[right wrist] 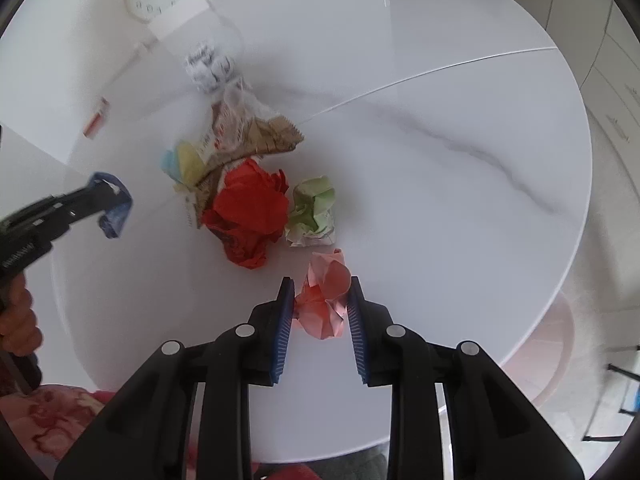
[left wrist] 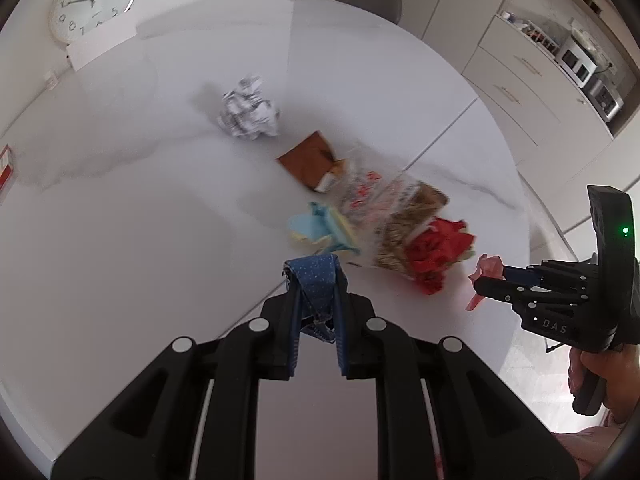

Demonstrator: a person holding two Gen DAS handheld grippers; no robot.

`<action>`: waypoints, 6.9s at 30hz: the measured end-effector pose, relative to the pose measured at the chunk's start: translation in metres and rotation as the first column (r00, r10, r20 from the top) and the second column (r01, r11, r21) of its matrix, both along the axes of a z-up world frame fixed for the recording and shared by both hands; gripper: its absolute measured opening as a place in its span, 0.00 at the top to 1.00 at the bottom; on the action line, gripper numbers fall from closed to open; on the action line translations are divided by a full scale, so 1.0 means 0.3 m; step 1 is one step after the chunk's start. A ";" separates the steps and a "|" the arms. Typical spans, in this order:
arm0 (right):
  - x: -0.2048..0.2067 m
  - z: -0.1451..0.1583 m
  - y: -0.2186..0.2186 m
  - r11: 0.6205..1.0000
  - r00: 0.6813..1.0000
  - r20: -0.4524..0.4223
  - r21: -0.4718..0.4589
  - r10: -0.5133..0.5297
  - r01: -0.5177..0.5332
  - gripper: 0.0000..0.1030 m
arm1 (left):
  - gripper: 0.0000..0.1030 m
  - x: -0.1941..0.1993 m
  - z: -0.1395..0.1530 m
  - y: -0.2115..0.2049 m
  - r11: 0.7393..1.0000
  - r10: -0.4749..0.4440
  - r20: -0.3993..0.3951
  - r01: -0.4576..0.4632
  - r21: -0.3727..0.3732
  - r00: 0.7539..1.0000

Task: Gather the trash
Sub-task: 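Grasp the blue crumpled paper with the left gripper while the right grasps pink tissue, then carry blue paper and pink tissue to the wastebasket and release both, then return to the table and grasp the white crumpled paper with the left gripper, then hold the white paper in the left gripper while the right grasps the brown wrapper, then drop the brown wrapper and white paper into the wastebasket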

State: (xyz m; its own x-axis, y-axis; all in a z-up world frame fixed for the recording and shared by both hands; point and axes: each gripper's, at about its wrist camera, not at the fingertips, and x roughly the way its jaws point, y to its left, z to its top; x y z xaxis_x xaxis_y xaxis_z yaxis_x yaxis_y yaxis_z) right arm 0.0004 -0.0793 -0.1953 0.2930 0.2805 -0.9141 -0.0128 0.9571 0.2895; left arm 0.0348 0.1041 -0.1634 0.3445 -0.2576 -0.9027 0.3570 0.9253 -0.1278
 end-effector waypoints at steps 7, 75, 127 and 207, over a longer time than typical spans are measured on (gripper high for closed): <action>-0.177 0.160 -0.262 0.988 0.983 0.097 0.010 -0.154 0.154 0.73 | 0.86 -0.053 0.118 -0.203 0.988 -0.144 0.048 0.147 -0.052 0.988; -0.281 0.239 -0.502 0.974 0.954 0.215 -0.047 -0.207 0.222 0.03 | 0.09 -0.091 0.269 -0.456 0.991 -0.129 0.141 0.122 0.053 0.982; 0.623 -0.083 0.488 0.838 0.884 -0.100 -0.283 0.457 -0.466 0.45 | 0.56 0.330 0.080 0.382 0.891 0.439 0.093 -0.446 0.079 0.894; -0.686 0.022 -1.005 0.795 0.797 -0.031 0.060 -0.604 0.604 0.08 | 0.08 -0.370 0.091 -1.199 0.841 -0.538 -0.075 0.541 0.025 0.840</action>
State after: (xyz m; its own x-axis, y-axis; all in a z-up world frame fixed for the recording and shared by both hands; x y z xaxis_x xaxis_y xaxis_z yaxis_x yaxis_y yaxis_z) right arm -0.2055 -0.3807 -0.1885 0.4135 0.1070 -0.9042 0.5647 0.7488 0.3469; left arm -0.0762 -0.2556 -0.1360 0.1057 -0.3462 -0.9322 0.7940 0.5938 -0.1305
